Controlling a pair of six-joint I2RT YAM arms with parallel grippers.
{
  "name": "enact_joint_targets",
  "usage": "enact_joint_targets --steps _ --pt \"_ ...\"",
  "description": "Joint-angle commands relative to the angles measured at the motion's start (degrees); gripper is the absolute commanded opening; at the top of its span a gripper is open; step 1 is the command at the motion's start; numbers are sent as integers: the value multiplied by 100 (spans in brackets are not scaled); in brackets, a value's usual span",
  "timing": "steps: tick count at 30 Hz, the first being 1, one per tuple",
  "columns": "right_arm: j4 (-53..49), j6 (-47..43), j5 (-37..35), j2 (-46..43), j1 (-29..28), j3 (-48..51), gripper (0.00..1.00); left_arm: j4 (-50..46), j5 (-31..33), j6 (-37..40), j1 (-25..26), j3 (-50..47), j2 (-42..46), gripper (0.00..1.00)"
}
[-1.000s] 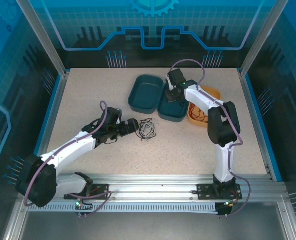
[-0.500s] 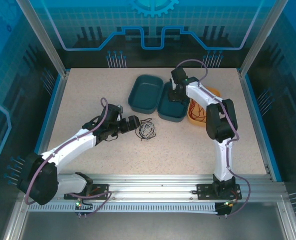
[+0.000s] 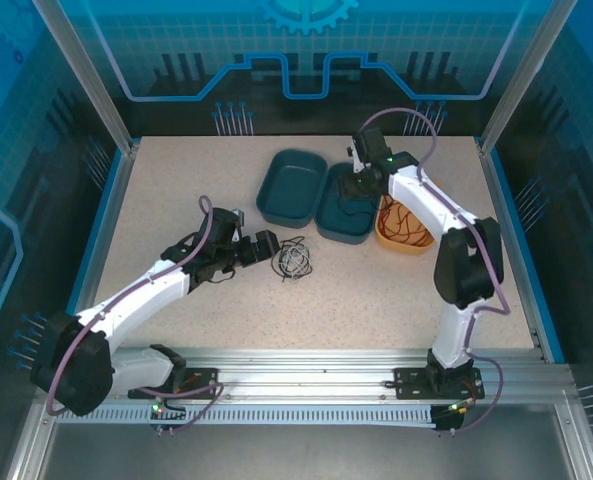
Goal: Untangle the cables
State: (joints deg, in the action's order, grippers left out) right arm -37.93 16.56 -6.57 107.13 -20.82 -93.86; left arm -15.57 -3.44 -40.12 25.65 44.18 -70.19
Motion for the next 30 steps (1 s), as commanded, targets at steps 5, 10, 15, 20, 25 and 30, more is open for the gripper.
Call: enact_joint_targets --steps 5,10,15,20,25,30 --pt "-95 302 -296 -1216 -937 921 49 416 -422 -56 -51 33 -407 94" --pt "226 868 -370 -1705 -1655 1709 46 671 -637 -40 -53 181 -942 89" --pt "219 1434 -731 -1968 -2164 2175 46 856 -872 303 -51 500 -1571 85" --pt "375 1858 -802 -2438 -2251 2739 47 754 -1109 811 -35 917 -2181 77" --pt "437 2078 -972 -3036 -2235 3186 50 507 -1018 1175 116 1276 -2598 70" --pt "442 2222 -1066 -3505 -2180 3488 53 257 -978 1401 416 1497 -2956 61"
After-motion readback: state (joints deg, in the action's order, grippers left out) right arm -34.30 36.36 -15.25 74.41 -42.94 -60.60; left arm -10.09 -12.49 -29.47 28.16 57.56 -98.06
